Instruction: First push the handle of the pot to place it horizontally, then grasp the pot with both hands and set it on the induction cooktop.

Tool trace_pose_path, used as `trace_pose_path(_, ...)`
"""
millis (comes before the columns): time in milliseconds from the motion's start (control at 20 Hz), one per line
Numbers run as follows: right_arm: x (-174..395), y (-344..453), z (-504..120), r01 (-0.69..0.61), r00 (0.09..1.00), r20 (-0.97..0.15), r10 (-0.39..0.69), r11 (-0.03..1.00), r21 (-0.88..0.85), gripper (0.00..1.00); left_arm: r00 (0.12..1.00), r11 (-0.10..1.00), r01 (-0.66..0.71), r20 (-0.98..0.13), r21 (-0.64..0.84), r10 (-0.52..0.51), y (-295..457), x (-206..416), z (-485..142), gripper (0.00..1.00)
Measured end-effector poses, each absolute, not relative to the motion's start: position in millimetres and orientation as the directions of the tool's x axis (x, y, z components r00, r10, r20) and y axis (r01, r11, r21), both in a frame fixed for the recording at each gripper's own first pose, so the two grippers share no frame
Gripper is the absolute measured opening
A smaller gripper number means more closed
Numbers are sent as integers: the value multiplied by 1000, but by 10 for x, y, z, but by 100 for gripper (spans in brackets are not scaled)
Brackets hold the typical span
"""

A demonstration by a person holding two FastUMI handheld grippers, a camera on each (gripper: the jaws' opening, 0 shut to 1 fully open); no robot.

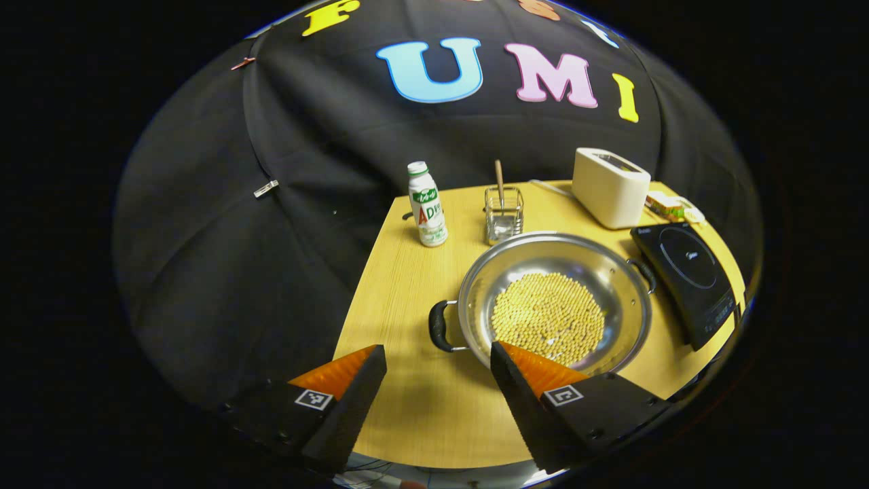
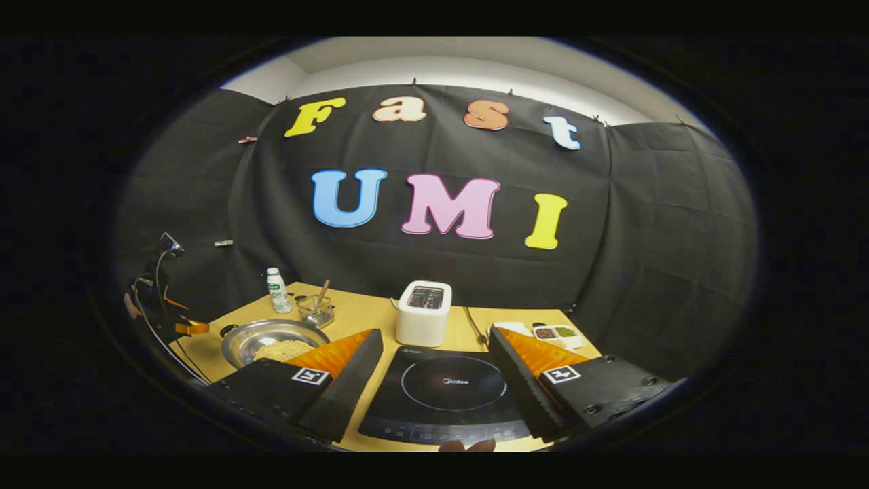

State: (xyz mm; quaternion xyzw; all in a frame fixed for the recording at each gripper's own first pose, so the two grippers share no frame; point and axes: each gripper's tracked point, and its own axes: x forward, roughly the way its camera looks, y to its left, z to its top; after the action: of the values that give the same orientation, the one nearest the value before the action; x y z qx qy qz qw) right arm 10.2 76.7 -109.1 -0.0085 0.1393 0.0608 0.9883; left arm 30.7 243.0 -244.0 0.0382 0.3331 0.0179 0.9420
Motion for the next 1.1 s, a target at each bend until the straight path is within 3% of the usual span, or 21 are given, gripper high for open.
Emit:
trace_pose_path(500, 515, 1653, -1848, -224, 857, -451, 248, 969, 107, 98, 811, 995, -12, -583, -99, -48, 2371, 619, -2681, 97)
trace_pose_path(700, 659, 1946, -2252, -247, 811, -519, 268, 963, 111, 98, 795, 994, -7, -604, -105, -59, 2422, 835, -2910, 100)
trace_pose_path(1100, 792, 2453, -3071, -231, 692, -666, 279, 959, 162, 99, 737, 994, 11, -671, -111, -83, 2466, 1087, -3377, 96)
